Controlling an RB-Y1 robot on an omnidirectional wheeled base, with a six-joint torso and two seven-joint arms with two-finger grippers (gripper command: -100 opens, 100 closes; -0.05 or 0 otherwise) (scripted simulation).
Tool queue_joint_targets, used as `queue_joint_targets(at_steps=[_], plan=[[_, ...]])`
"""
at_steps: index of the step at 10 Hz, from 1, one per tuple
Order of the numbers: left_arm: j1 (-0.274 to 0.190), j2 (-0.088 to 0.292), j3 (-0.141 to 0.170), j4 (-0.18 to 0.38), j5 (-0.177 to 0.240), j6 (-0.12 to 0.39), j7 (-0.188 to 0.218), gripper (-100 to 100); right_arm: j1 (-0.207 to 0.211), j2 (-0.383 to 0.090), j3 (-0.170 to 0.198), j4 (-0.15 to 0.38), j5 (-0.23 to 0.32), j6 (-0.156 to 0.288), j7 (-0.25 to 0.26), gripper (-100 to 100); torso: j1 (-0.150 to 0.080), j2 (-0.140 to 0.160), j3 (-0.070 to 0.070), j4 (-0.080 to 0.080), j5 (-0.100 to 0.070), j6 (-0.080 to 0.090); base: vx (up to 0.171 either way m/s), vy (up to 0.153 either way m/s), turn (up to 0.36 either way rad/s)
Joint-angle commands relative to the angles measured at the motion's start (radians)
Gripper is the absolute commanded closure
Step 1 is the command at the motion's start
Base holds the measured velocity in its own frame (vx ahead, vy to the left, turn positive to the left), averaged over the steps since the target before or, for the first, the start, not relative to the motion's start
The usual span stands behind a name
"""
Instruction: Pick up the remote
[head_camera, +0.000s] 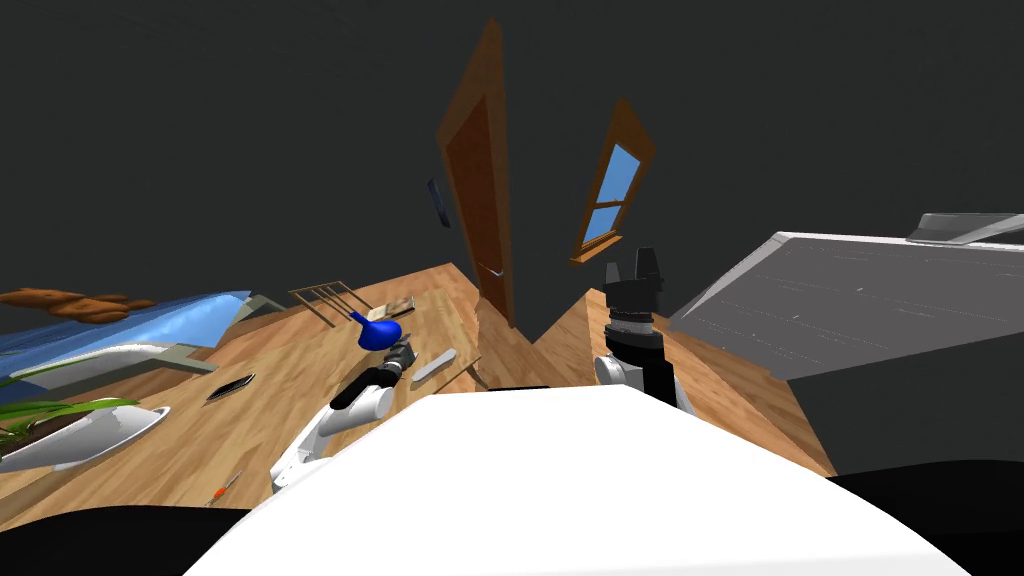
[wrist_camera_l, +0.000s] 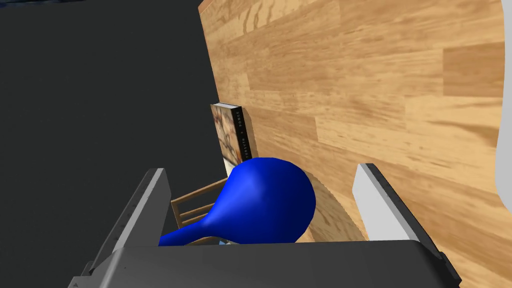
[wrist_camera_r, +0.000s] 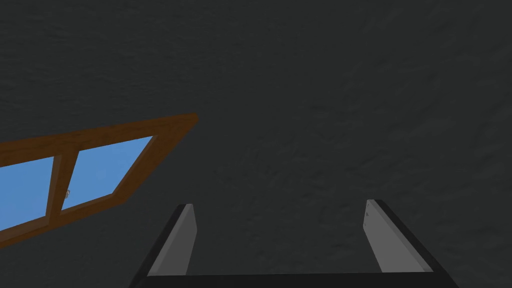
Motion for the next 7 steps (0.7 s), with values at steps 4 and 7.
queue_joint_targets(at_steps=[4,7], plan=[[0.007,0.044,0.019,0.065,0.073,0.115,0.027,-100,0.000,0.000,0.000,0.000,0.000,0.000,0.000,0,0.001,0.000,0.000,0.000,0.000,0.000,0.034,-0.037,-0.054],[0.007,0.065,0.026,0.099,0.107,0.186,0.038,-100,0.000,0.000,0.000,0.000,0.000,0.000,0.000,0,0.001,0.001,0.001,0.000,0.000,0.000,0.032,-0.042,-0.046]])
